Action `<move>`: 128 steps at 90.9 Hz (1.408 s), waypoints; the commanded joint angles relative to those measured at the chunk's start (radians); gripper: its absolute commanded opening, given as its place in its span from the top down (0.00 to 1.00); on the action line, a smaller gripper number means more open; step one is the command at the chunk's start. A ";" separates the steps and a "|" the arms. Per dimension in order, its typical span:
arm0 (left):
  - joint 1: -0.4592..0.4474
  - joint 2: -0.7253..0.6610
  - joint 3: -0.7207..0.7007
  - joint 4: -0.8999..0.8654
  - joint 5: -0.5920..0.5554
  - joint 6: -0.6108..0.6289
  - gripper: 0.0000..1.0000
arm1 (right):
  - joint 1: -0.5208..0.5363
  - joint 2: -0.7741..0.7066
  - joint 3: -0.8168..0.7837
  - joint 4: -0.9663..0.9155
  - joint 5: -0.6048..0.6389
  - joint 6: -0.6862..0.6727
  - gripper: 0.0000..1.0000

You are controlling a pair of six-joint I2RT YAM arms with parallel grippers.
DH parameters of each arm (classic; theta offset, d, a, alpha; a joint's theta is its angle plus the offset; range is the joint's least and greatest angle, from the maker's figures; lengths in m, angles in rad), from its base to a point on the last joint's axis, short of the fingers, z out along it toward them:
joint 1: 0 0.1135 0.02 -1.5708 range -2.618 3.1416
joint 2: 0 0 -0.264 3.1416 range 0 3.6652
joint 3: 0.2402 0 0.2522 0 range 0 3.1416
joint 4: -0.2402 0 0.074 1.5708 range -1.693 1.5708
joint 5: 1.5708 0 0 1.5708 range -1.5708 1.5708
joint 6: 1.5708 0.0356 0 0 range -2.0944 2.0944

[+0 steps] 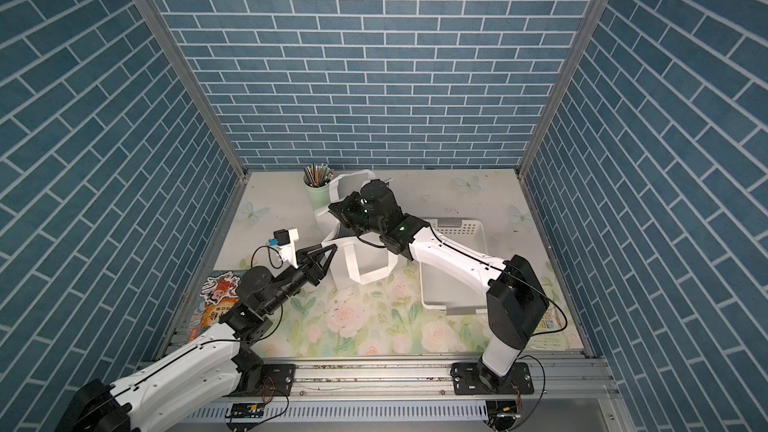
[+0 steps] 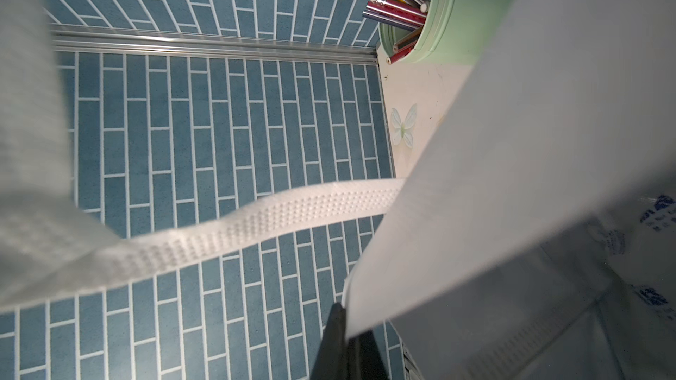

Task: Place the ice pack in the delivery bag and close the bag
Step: Close the delivery bag at the center of the board, then seal the delivery bag at the center of the board.

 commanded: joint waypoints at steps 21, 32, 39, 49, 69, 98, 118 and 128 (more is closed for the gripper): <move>-0.004 0.052 0.078 -0.045 -0.042 0.040 0.68 | 0.008 -0.012 0.070 -0.090 0.012 -0.102 1.00; -0.004 0.074 0.085 -0.027 -0.035 0.030 0.69 | 0.010 -0.019 0.071 -0.097 0.018 -0.109 1.00; -0.004 0.090 0.089 -0.007 -0.015 0.026 0.69 | 0.012 -0.011 0.077 -0.094 0.011 -0.108 1.00; -0.004 0.096 0.097 -0.032 -0.063 0.013 0.70 | 0.021 -0.009 0.073 -0.102 0.009 -0.108 1.00; -0.003 0.135 0.123 -0.064 -0.136 -0.017 0.77 | 0.042 -0.040 0.042 -0.103 0.043 -0.114 1.00; 0.002 0.175 0.157 -0.104 -0.201 -0.060 0.85 | 0.055 -0.093 -0.022 -0.113 0.075 -0.132 1.00; 0.006 0.187 0.174 -0.113 -0.192 -0.088 0.83 | 0.078 -0.100 -0.037 -0.142 0.091 -0.161 1.00; 0.010 0.191 0.173 -0.120 -0.199 -0.103 0.83 | 0.085 -0.110 -0.063 -0.141 0.103 -0.161 1.00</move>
